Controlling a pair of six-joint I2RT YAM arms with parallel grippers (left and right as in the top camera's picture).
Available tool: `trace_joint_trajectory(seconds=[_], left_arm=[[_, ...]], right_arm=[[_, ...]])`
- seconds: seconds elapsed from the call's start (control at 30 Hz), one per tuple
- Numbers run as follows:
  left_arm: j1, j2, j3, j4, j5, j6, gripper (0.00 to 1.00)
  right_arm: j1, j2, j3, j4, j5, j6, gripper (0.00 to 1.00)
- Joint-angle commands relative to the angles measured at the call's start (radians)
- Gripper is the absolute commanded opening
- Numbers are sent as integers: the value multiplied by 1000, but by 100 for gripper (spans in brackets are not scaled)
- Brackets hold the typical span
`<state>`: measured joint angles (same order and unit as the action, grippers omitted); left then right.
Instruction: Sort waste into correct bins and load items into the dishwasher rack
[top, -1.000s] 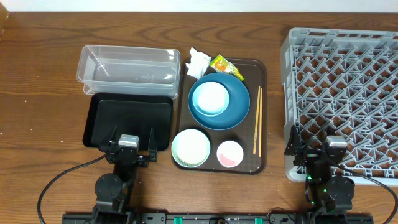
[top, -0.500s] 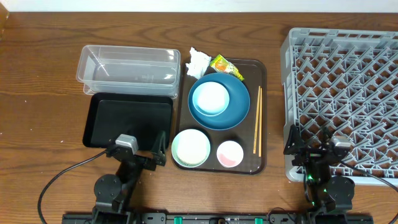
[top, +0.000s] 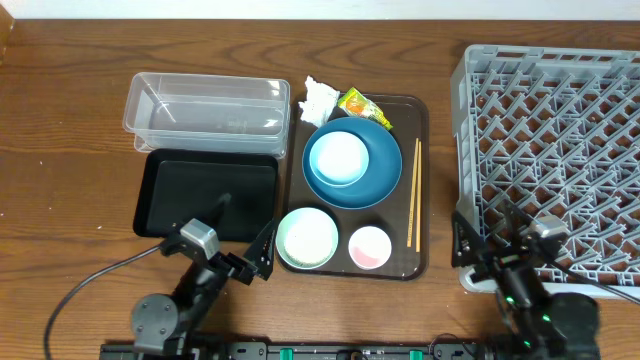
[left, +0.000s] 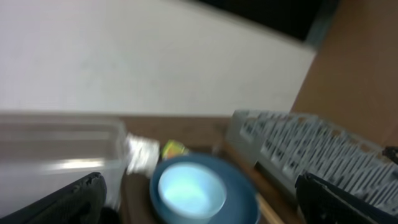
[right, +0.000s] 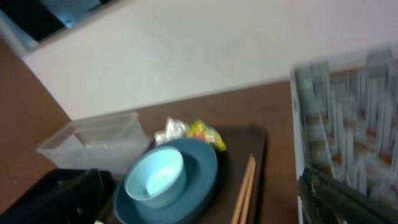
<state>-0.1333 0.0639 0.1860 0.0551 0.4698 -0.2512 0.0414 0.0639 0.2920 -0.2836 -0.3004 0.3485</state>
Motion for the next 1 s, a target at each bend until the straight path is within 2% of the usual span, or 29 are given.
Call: trace_joint_trajectory(seconds=[0.0, 0.27, 0.43, 0.6, 0.8, 0.9, 0.97], left_arm=[[4, 106, 110, -23, 65, -10, 99], [4, 525, 530, -354, 99, -9, 99], [4, 704, 763, -573, 100, 6, 99], [4, 745, 794, -627, 111, -36, 99], [-1, 749, 794, -657, 146, -10, 99], [-32, 776, 793, -733, 89, 15, 98], [-80, 809, 793, -786, 55, 40, 94]], right_arm=[[-8, 84, 156, -67, -15, -108, 99], [-8, 455, 518, -346, -14, -122, 99], [-8, 645, 685, -522, -14, -129, 99], [-8, 728, 735, -568, -36, -125, 99], [-8, 735, 735, -592, -118, -126, 99], [-8, 735, 735, -594, -119, -126, 99], [-8, 737, 735, -598, -119, -125, 99]])
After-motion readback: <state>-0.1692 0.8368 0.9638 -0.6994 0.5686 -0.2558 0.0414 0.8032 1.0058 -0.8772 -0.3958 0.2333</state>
